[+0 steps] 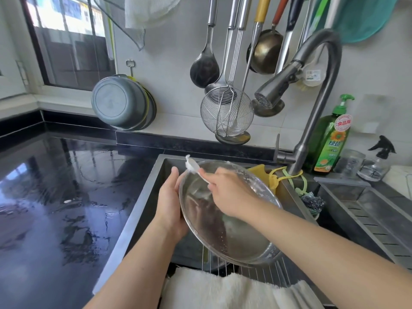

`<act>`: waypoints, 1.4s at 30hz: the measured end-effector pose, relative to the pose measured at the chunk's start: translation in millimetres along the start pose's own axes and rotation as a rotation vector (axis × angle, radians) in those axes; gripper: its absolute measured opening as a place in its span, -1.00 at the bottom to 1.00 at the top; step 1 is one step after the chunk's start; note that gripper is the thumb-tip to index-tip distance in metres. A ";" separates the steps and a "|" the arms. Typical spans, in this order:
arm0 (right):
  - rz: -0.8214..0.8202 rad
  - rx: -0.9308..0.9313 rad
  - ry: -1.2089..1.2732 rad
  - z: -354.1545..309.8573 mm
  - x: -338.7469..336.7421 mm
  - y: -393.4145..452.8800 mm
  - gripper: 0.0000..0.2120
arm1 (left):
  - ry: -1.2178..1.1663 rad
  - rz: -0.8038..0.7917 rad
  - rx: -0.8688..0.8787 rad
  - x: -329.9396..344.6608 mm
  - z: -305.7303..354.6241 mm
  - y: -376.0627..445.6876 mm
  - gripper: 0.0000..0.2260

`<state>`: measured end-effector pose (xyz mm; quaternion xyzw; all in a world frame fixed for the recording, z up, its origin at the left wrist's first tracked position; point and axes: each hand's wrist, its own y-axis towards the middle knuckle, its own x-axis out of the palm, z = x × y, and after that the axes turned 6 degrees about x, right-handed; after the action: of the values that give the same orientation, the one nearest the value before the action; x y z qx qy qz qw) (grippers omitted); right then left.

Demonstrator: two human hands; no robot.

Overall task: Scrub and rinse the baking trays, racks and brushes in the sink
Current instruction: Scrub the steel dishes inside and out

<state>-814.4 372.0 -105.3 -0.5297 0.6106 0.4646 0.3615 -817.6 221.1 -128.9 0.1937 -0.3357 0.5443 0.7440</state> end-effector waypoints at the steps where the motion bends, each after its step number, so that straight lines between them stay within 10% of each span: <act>1: -0.015 -0.010 0.030 -3.3 1.5 -4.8 -0.53 | 0.002 0.003 -0.003 -1.1 0.6 1.0 -0.36; 18: -0.574 0.044 -0.007 -15.8 -50.2 -55.3 -0.58 | 0.181 0.241 0.109 -14.6 -2.9 10.6 -0.72; 30: -0.251 0.785 1.122 -41.5 -64.9 48.8 -0.70 | 0.327 0.129 0.279 -5.0 -8.7 10.4 -0.67; 35: -0.699 0.652 0.754 -62.5 -80.7 49.6 -0.78 | 0.355 0.153 0.313 -8.6 -8.6 13.9 -0.67; 42: -0.668 0.770 0.893 -50.2 -94.1 70.9 -0.77 | 0.419 0.058 0.384 -4.1 -9.9 10.3 -0.68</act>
<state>-864.9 354.0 11.0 -0.6645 0.6271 -0.1860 0.3614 -825.2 228.1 -139.5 0.2048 -0.0706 0.6470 0.7310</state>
